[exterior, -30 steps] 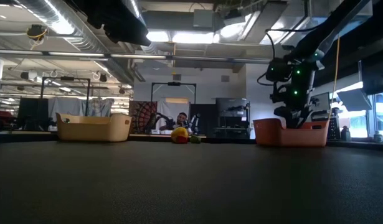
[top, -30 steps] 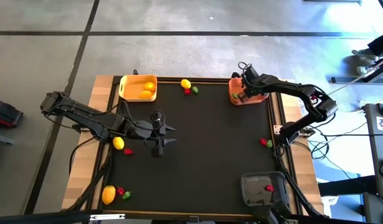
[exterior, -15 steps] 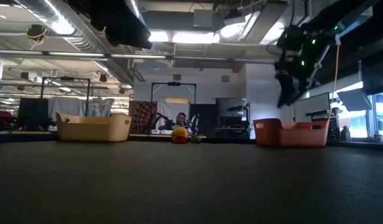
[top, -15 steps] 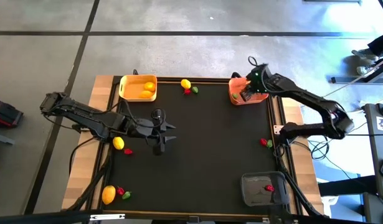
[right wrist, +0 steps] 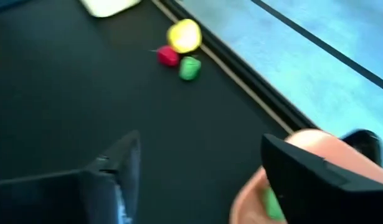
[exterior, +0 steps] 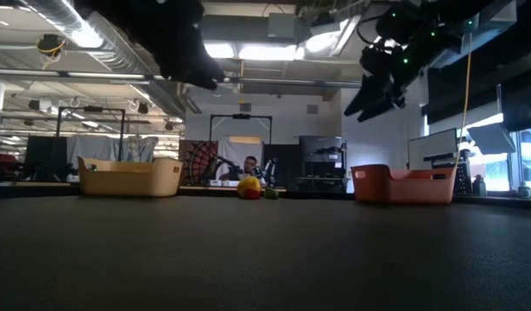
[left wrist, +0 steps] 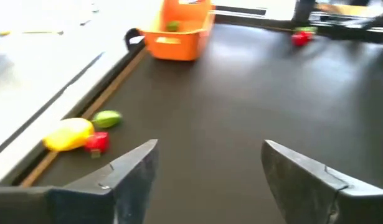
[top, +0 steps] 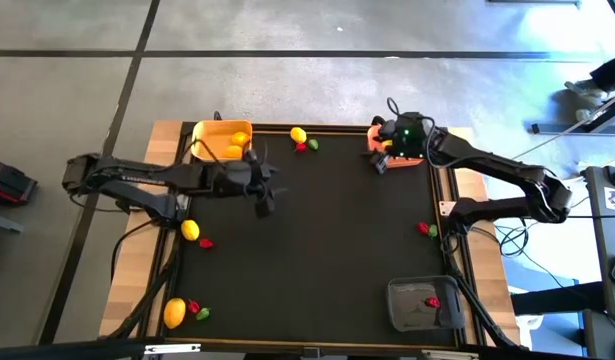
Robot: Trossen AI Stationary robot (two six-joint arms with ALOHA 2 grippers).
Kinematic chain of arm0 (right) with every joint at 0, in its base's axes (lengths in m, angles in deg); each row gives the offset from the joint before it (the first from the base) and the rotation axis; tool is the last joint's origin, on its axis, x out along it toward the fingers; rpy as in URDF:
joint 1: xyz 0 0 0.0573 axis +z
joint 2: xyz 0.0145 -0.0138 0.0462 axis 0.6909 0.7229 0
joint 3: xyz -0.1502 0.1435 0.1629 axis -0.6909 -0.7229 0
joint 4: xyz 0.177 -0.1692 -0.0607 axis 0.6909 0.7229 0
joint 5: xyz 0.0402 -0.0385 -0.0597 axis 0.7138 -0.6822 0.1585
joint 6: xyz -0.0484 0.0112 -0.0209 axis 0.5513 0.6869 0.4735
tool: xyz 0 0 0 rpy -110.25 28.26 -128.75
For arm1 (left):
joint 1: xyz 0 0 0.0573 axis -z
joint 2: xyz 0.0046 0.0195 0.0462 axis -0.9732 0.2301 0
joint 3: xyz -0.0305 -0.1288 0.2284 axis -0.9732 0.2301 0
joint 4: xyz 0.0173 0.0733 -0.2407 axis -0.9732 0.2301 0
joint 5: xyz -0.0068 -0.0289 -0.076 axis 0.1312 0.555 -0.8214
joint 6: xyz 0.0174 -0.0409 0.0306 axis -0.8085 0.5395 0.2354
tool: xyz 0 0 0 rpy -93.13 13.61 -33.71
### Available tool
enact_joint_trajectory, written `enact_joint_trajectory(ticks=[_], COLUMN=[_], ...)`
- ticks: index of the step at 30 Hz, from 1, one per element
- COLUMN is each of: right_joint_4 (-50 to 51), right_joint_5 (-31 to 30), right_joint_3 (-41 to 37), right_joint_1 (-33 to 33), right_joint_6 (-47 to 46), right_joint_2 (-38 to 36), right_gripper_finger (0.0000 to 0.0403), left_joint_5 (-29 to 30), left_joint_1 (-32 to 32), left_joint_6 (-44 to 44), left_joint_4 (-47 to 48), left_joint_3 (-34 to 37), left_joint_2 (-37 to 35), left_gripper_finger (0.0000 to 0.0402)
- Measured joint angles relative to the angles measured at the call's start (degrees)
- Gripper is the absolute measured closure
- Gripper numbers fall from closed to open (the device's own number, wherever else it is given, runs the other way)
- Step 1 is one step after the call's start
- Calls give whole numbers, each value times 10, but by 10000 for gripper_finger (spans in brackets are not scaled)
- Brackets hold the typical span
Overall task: Sort produce into baskets
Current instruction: Put the lemon into the yellow bin
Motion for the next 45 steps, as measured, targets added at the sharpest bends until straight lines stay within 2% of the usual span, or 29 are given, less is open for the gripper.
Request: enact_joint_trajectory(ticks=[3, 7, 13, 20, 34, 45], right_joint_4=[-6, -19, -33, -32, -32, -30], right_joint_5=[0, 0, -6, -41, -149, -156], right_joint_3=[0, 0, 0, 0, 0, 0], right_joint_1=[30, 76, 149, 219, 300, 299], right_joint_6=[-9, -10, -16, -39, -61, -72], right_joint_2=[0, 0, 0, 0, 0, 0], right_gripper_finger=[97, 73, 76, 83, 84, 84], left_joint_5=[0, -13, -106, -175, -222, -231], left_joint_1=[-48, -112, -203, -278, -347, -376], left_joint_6=[-18, -61, -110, -177, -300, -506], left_joint_4=[-10, -22, -23, -23, -53, -65], left_joint_3=[0, -1, -25, -78, -235, -252], left_joint_2=[4, 21, 72, 170, 403, 445], left_gripper_finger=[108, 105, 105, 105, 105, 105])
